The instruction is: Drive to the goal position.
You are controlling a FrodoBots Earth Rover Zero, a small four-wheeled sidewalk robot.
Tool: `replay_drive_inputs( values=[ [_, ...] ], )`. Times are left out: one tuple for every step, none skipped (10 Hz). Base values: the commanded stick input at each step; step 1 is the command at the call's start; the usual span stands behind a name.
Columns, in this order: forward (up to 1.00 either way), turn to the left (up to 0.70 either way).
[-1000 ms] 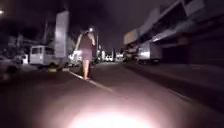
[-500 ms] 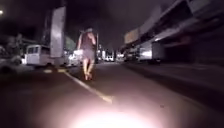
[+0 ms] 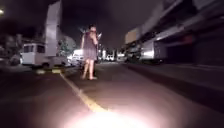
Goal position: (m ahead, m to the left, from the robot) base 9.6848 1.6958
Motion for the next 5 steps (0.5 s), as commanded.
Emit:
replay_drive_inputs(
  values=[
    [1.00,0.00],
    [1.00,0.00],
    [1.00,0.00],
    [1.00,0.00],
    [1.00,0.00]
  ],
)
